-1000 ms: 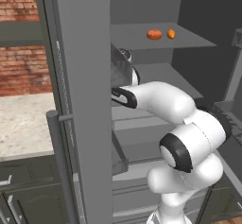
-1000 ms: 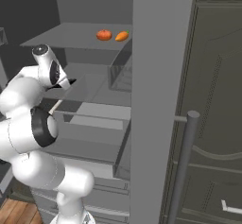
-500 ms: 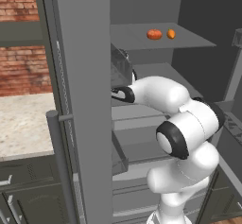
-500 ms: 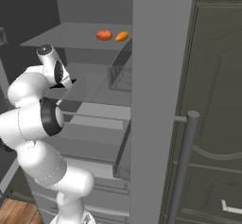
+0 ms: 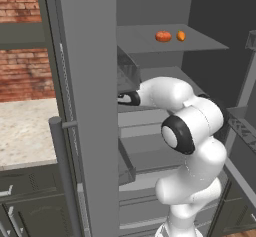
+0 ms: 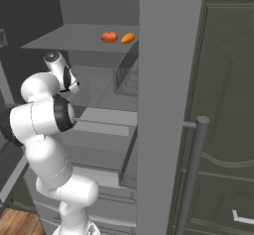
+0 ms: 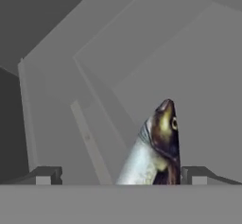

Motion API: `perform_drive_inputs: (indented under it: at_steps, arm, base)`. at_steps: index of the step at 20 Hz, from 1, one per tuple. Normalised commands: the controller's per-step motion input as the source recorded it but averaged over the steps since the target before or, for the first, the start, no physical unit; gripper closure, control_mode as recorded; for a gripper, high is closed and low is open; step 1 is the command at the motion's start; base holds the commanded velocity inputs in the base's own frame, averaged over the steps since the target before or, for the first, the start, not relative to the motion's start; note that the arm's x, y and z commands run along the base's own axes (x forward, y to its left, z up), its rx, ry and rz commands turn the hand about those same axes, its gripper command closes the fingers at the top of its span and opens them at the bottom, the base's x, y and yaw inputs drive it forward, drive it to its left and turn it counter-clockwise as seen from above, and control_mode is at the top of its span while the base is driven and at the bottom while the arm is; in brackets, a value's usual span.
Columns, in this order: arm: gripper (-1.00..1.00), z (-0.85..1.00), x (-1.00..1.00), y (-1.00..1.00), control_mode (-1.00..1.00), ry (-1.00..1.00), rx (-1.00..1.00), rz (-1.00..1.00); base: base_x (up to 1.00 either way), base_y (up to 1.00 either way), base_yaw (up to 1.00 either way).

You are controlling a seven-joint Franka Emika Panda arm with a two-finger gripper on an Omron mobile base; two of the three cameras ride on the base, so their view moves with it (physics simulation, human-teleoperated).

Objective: Gather the squash and carrot from the fridge and place them on a tray on the dining counter. Then gather the fish and chicken drumstick from the fridge and place them on the other tray.

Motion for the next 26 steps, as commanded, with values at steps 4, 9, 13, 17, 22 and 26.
perform_drive_inputs:
  at_steps: [4, 9, 13, 17, 22, 26]
  arm:
    - [-1.0, -0.08, 0.3, 0.16, -1.0, 0.05, 0.0, -0.02]
    - [-1.0, -0.16, 0.1, 0.17, -1.0, 0.1, 0.0, -0.02]
    - [-1.0, -0.29, -0.04, 0.1, -1.0, 0.03, 0.0, -0.01]
    - [-1.0, -0.22, -0.08, 0.06, -1.0, 0.01, -0.01, 0.0]
    - [-1.0, 0.0, 0.0, 0.0, -1.0, 0.0, 0.0, 0.0]
    - [1.0, 0.0, 0.0, 0.0, -1.0, 0.0, 0.0, 0.0]
  base:
    - [0.0, 0.0, 0.0]
    - [0.0, 0.0, 0.0]
    - [0.0, 0.0, 0.0]
    - [0.0, 0.0, 0.0]
    - [0.0, 0.0, 0.0]
    - [0.0, 0.0, 0.0]
